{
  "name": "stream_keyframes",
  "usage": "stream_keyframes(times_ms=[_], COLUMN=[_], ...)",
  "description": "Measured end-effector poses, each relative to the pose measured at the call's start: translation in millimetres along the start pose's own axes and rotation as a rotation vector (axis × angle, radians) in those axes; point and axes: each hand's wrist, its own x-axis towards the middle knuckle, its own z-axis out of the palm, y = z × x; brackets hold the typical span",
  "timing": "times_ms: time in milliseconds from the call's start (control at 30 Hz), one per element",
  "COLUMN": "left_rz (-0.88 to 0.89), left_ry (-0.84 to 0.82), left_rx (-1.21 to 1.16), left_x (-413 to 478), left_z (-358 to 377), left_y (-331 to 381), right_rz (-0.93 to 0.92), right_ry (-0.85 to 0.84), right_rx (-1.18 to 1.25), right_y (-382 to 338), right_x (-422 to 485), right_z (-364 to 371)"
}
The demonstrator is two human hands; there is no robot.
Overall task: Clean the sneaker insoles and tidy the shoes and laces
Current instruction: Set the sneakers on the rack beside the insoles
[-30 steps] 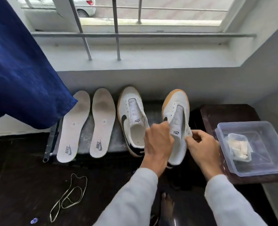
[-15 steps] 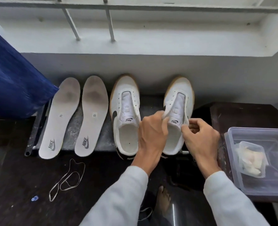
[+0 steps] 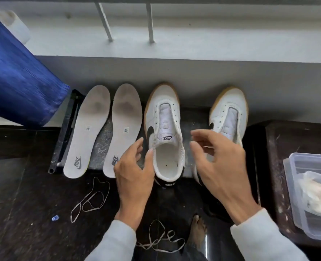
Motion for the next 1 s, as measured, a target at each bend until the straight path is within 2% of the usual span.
stream_keyframes(times_ms=[133, 233, 433, 767, 1000], left_rz=[0.012, 0.033, 0.149, 0.181, 0.256], left_ry=[-0.045, -0.087, -0.081, 0.026, 0.0], left_rx=[-0.052, -0.031, 0.129, 0.07, 0.133], left_x=[21, 32, 35, 39, 39], left_z=[11, 16, 17, 24, 29], left_y=[7, 9, 12, 9, 6], right_rz=[-0.07, -0.007, 0.007, -0.074, -0.071], right_ry=[-0.116, -0.157, -0.092, 0.054, 0.041], right_rx=[-0.302, -0.429, -0.426, -0.384, -0.312], right_y=[-2, -1, 10, 13, 16], right_x=[26, 37, 37, 29, 25], right_z=[35, 51, 62, 64, 61])
